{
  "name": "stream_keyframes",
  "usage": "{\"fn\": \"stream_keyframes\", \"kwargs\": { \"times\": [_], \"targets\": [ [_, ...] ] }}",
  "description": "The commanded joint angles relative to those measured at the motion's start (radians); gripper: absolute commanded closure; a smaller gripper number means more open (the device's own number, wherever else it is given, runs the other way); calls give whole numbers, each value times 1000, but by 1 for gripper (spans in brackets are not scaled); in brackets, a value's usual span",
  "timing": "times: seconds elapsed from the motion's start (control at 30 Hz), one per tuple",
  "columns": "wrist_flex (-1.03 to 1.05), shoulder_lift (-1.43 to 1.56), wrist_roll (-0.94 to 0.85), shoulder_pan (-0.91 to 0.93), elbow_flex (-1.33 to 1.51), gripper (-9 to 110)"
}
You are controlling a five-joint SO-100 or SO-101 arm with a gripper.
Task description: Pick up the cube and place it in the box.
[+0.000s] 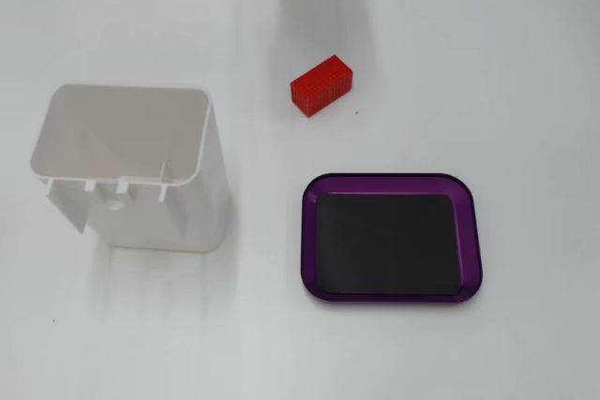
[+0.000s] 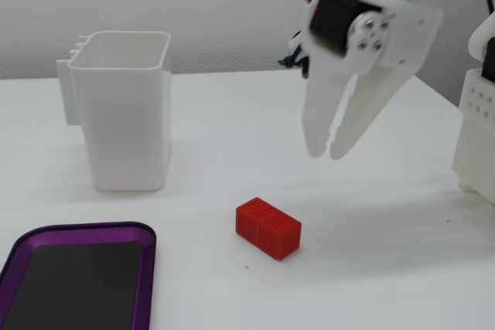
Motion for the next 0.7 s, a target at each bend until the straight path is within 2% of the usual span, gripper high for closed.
{"fn": "stream_keyframes", "kwargs": {
  "times": [0.0, 0.1, 0.23, 0.67],
  "targets": [
    [-2, -187, -118, -8, -114, 84],
    [-3, -262, -265, 0, -123, 80],
    [-5, -281, -351, 2, -132, 81],
    [-270, -368, -371, 6, -81, 80]
  ]
}}
